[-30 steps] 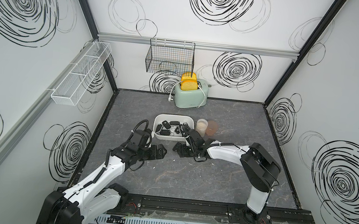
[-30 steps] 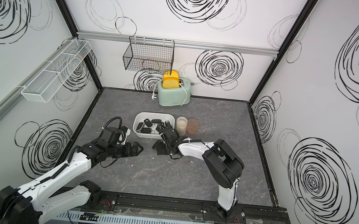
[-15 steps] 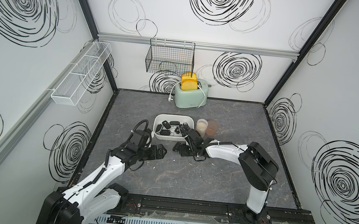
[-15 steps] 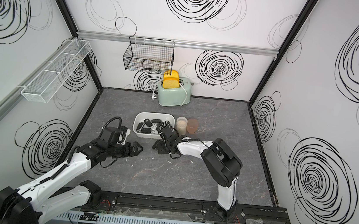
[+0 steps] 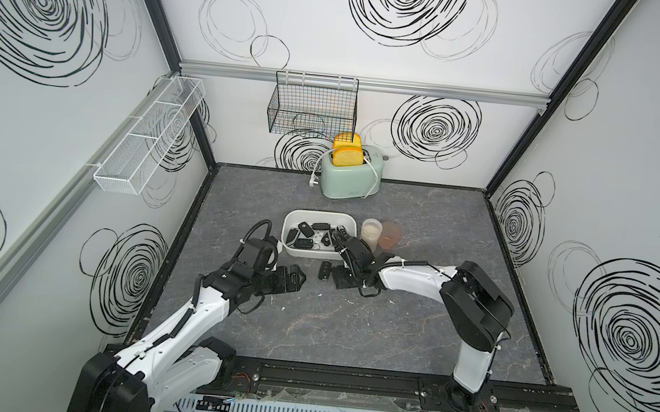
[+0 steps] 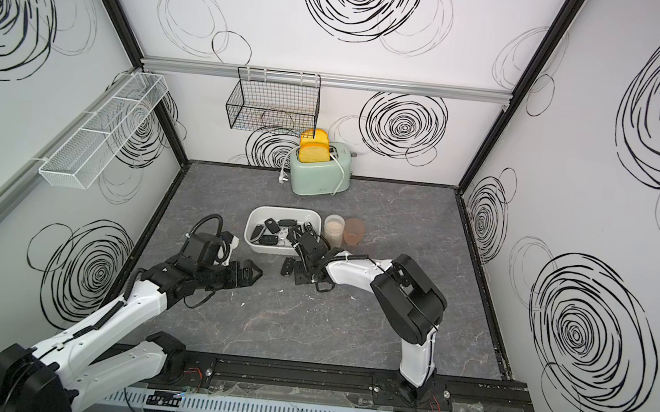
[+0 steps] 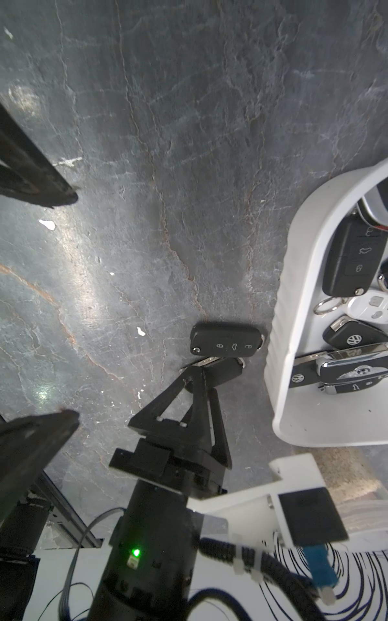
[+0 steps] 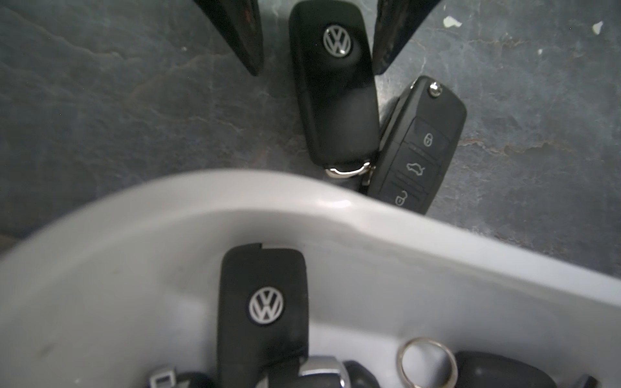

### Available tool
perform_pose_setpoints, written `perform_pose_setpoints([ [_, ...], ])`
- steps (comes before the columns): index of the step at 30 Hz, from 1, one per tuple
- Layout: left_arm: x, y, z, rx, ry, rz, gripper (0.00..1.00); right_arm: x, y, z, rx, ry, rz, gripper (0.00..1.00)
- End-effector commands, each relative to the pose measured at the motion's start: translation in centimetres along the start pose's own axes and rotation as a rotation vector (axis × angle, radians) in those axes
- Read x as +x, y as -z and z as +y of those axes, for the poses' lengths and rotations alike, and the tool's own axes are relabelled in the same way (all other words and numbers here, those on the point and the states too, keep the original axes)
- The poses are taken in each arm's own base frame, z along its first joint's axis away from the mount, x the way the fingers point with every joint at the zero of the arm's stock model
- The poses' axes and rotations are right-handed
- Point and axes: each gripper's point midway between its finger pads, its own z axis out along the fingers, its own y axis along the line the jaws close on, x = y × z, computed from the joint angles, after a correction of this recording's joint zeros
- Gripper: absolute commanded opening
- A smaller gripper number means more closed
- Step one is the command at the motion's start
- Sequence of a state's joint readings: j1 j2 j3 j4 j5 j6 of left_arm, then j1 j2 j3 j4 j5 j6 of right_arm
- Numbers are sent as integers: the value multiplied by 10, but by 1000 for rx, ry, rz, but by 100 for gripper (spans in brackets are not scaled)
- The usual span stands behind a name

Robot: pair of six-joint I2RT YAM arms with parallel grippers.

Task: Place the car key into the storage box
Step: Pick up the car key from the center of the board.

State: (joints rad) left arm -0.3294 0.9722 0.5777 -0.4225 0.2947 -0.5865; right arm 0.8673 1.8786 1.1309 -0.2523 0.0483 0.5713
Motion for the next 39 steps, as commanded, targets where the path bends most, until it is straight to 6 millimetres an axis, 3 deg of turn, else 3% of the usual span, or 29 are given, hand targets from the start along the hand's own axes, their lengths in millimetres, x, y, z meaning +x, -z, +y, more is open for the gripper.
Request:
perform_pose_setpoints([
  [1, -2, 0, 2, 4, -3, -10, 98, -3, 3, -4, 45, 57, 8, 56],
  [16, -17, 5, 10, -15, 12, -31, 98, -1, -15, 5, 71, 192, 51, 58],
  [25, -23, 2, 14, -7, 29, -31, 98, 2, -18, 0, 94, 220, 63, 45],
  [30, -26, -1, 13, -6, 18, -26, 98, 0, -13, 0, 94, 225, 54, 35],
  [39, -27, -6, 8, 24, 11, -13, 98, -22, 22, 17, 14, 158, -19, 32],
])
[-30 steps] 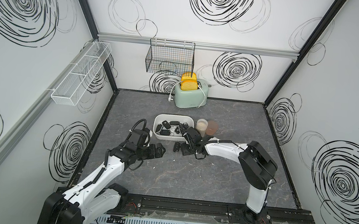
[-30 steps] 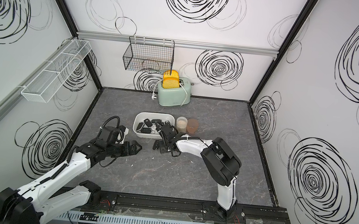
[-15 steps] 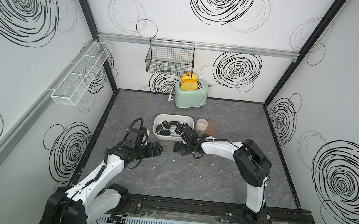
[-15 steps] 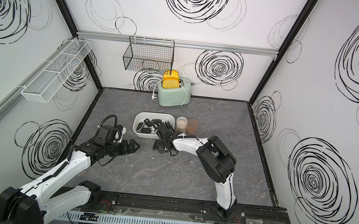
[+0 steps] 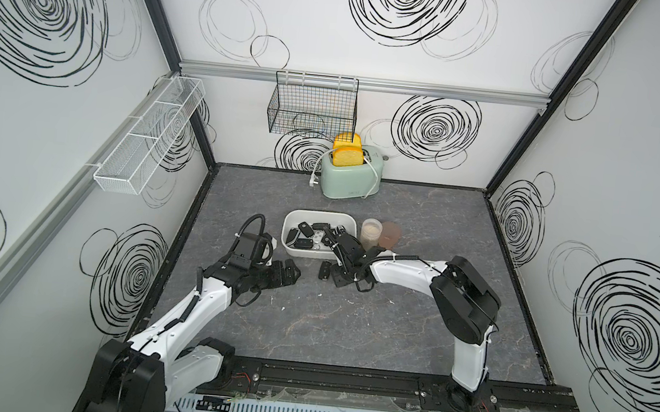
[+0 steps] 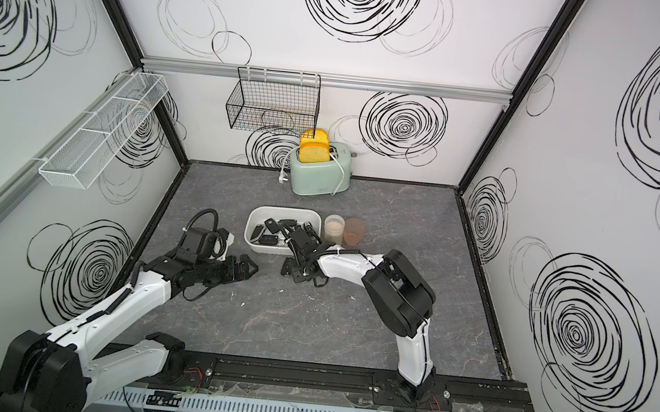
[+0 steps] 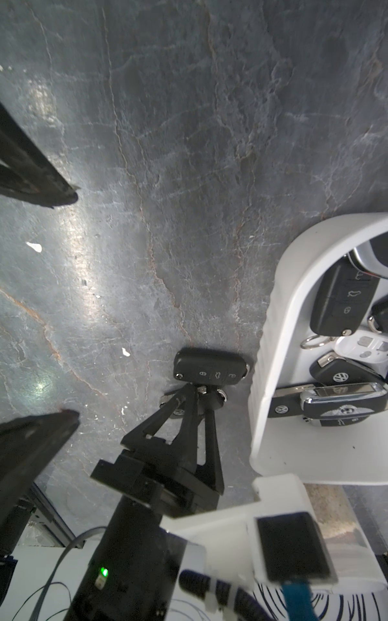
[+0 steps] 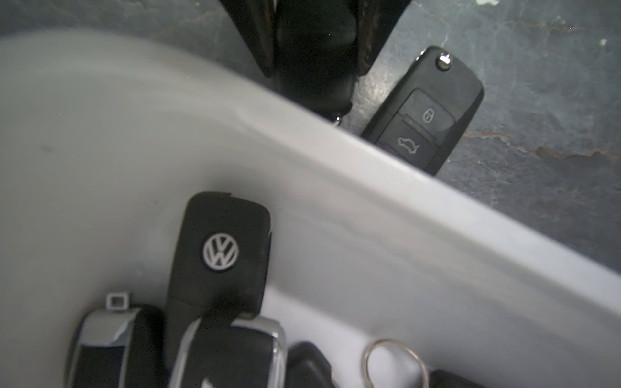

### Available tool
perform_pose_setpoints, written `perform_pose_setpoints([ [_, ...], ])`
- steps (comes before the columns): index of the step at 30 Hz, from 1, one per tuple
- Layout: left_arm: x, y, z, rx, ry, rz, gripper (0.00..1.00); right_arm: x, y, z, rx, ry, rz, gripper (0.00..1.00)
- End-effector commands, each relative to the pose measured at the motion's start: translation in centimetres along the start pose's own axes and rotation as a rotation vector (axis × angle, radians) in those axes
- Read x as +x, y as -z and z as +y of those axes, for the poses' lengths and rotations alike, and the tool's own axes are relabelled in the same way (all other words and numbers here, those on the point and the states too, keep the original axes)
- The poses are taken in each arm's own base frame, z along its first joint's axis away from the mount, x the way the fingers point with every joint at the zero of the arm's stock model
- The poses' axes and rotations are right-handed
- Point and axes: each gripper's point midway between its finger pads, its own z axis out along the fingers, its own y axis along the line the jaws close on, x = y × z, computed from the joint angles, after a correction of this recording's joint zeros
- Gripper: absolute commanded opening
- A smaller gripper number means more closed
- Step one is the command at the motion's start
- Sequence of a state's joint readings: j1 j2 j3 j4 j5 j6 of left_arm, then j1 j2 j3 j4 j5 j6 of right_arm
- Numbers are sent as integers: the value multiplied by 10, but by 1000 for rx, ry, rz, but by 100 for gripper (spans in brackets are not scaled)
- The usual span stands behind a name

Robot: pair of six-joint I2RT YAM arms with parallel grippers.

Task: Place the car key into the storage box
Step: Pick up the car key from the center of the board, then place the car key in the storage box.

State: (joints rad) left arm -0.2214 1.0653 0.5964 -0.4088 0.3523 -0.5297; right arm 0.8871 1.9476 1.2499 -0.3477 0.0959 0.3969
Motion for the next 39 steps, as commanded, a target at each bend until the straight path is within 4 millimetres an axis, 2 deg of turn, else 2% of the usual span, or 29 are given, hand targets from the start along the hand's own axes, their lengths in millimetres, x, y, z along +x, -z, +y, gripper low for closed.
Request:
perform_pose_setpoints([
  [1, -12, 1, -13, 52, -35, -30, 98, -17, 34, 8, -52, -54, -57, 32],
  [6, -10, 0, -14, 65, -38, -33, 98, -32, 59, 16, -129, -123, -119, 32],
  [11, -9, 0, -12, 61, -28, -37, 98, -56, 78, 21, -212, -170, -192, 33],
  [16, -12, 3, -11, 59, -20, -58, 98, -84, 81, 20, -252, -187, -245, 34],
  [22, -15, 8, -7, 27, -22, -75, 98, -111, 61, 11, -264, -223, -262, 34],
  [28, -18, 12, 0, 3, -11, -98, 98, -133, 32, 15, -263, -202, -244, 34],
  [35, -21, 15, 11, -26, 6, -115, 98, -140, -9, 21, -241, -193, -164, 34],
  [39, -22, 14, 13, -27, 10, -115, 98, -140, -25, 23, -223, -198, -140, 35],
])
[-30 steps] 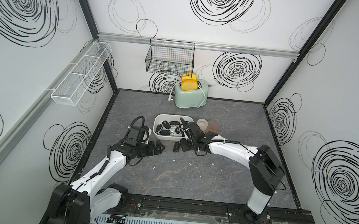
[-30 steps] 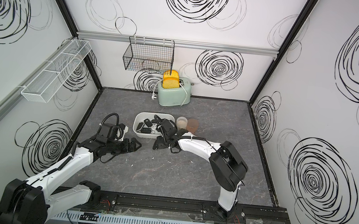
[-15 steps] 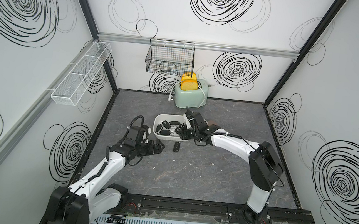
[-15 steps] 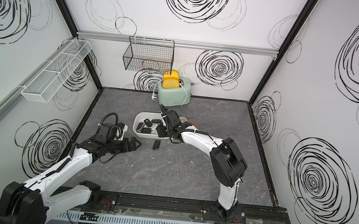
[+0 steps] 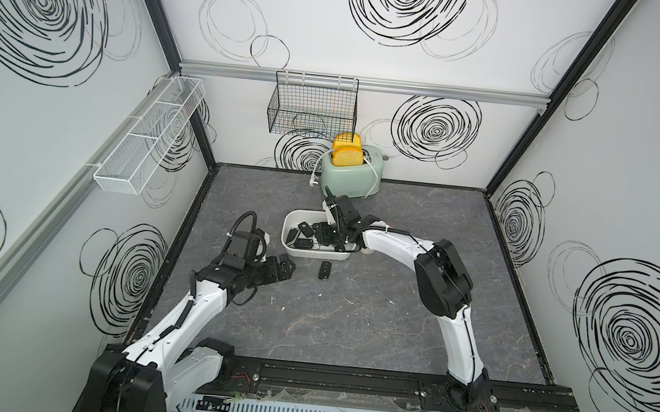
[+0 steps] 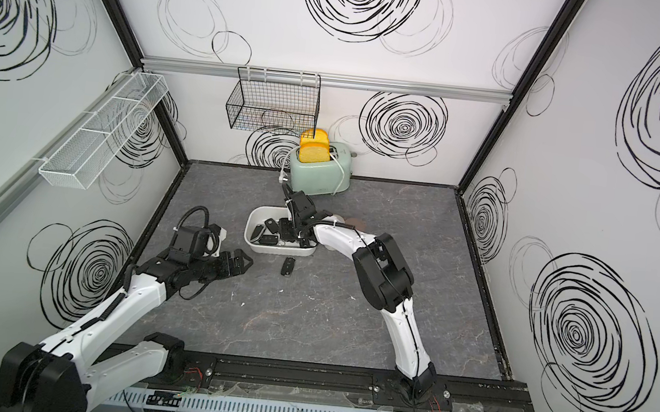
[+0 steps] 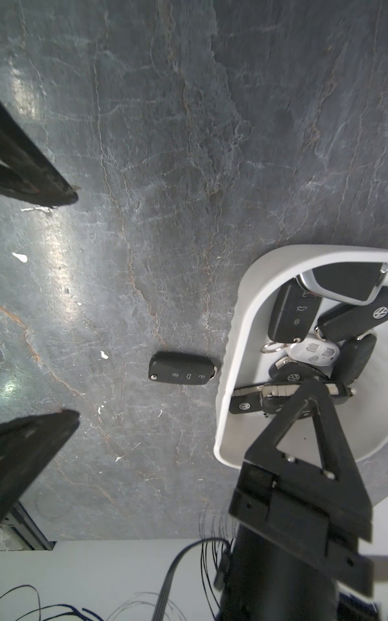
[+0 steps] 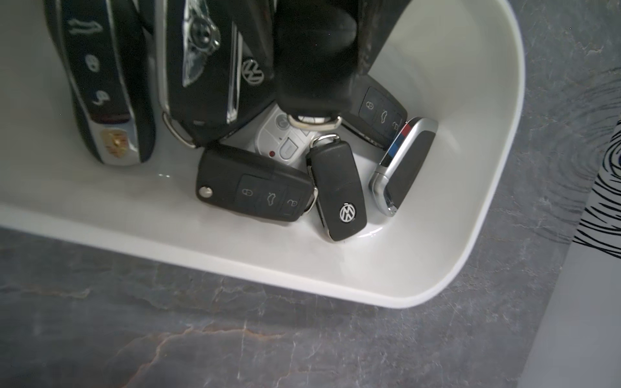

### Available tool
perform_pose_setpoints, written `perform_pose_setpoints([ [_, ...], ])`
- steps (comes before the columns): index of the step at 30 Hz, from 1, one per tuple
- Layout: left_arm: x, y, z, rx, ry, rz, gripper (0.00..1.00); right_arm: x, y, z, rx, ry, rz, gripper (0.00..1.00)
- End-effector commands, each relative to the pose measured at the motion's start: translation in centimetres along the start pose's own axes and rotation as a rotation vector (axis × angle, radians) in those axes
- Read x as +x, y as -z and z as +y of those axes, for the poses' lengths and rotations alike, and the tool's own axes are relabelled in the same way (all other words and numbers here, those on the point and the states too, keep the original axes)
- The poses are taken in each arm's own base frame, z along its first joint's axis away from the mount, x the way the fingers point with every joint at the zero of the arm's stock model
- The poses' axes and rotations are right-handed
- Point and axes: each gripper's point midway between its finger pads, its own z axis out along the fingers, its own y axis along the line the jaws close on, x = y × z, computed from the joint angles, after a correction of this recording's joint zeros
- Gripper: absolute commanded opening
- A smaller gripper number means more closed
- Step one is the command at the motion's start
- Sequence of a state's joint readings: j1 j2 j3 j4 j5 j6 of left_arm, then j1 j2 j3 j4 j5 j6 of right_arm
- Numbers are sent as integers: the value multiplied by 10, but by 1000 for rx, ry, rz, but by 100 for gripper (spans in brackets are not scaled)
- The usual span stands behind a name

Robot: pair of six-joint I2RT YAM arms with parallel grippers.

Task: Place the car key into the storage box
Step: Place the car key in the storage box.

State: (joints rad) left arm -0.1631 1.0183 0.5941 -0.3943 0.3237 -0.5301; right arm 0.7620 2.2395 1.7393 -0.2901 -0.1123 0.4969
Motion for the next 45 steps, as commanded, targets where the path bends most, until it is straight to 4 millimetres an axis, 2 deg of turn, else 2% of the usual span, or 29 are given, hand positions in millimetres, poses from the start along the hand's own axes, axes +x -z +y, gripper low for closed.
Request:
perform_pose_setpoints([
  [1, -3, 0, 4, -7, -17, -20, 98, 3, -6, 1, 19, 2, 33, 35],
  [6, -3, -4, 6, -15, -15, -19, 98, 7, -19, -1, 57, 11, 59, 38],
  [12, -2, -13, 10, -29, -26, -12, 98, 5, -17, 3, 56, 13, 57, 55],
  [18, 5, -24, 11, -39, -38, 29, 98, -14, 8, 13, 36, 22, 5, 63],
  [24, 11, -26, 4, -32, -67, 40, 98, -12, 40, 16, 22, 14, -41, 66],
  [29, 19, -29, -5, -35, -120, 56, 98, 1, 73, 14, -5, -11, -84, 69],
  [33, 26, -32, -16, -49, -182, 61, 98, 19, 99, 4, 2, -25, -103, 70],
  [37, 33, -38, -31, -67, -266, 60, 98, 45, 121, -10, 8, -47, -109, 72],
  [42, 43, -52, -48, -76, -354, 80, 98, 82, 141, -17, -48, -71, -88, 83],
  [45, 48, -63, -56, -80, -388, 104, 98, 105, 152, -22, -66, -80, -81, 99],
])
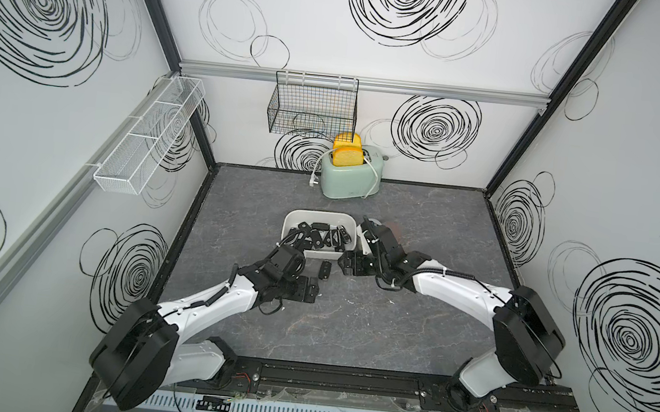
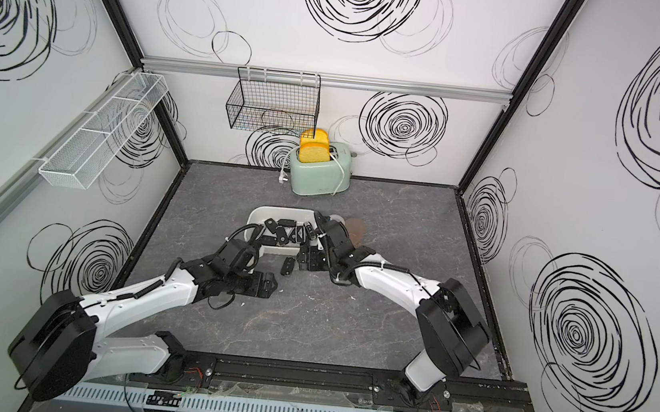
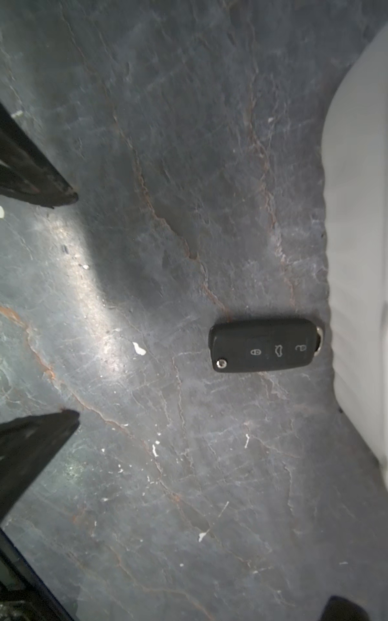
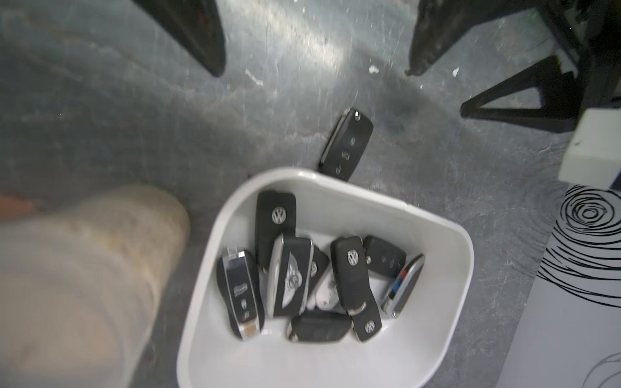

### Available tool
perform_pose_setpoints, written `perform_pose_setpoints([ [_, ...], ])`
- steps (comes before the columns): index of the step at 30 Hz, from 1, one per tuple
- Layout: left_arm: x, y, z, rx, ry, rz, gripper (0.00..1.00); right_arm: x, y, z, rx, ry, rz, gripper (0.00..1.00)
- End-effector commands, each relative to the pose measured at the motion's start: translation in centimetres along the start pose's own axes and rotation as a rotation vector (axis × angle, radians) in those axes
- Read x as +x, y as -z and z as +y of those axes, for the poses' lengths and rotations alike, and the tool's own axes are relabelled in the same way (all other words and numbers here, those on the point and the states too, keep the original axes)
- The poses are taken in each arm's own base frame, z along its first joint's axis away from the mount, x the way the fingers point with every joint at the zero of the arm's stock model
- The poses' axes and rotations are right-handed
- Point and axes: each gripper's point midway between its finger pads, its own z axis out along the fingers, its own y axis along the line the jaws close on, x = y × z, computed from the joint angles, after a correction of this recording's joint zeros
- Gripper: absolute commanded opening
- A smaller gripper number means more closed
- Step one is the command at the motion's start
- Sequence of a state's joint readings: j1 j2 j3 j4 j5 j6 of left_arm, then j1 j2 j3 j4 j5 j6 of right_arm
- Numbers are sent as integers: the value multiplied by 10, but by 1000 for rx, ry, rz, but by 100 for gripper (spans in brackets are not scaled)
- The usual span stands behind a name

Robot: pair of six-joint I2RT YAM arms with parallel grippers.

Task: Place the car key into the storage box
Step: Place the car key in the storage box, then pick up the car key from the center of the board.

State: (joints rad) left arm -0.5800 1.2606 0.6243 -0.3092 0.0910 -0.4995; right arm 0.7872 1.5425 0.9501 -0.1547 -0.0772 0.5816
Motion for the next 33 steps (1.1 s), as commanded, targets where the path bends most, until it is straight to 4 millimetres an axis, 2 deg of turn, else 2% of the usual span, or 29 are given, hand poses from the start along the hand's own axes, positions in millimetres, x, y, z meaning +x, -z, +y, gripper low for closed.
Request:
perform_pose_setpoints([
  [1, -24, -6, -15, -9, -56, -59, 98, 11, 17, 7, -62, -27, -31, 99],
  [5, -31, -18, -29, -30, -110, -39, 98, 26, 32, -6, -50, -57, -45, 99],
  [12, -49, -37, -44, -55, -146, -37, 100, 31, 49, -20, -16, -47, -64, 99],
  [17, -56, -56, -50, -72, -188, -5, 90, 39, 53, -26, -10, -75, -65, 99],
  [23, -58, -75, -39, -140, -198, 15, 77, 42, 57, -33, 3, -97, -75, 99],
  [33, -56, -83, -31, -180, -213, 28, 53, 41, 53, -37, 2, -110, -62, 99],
])
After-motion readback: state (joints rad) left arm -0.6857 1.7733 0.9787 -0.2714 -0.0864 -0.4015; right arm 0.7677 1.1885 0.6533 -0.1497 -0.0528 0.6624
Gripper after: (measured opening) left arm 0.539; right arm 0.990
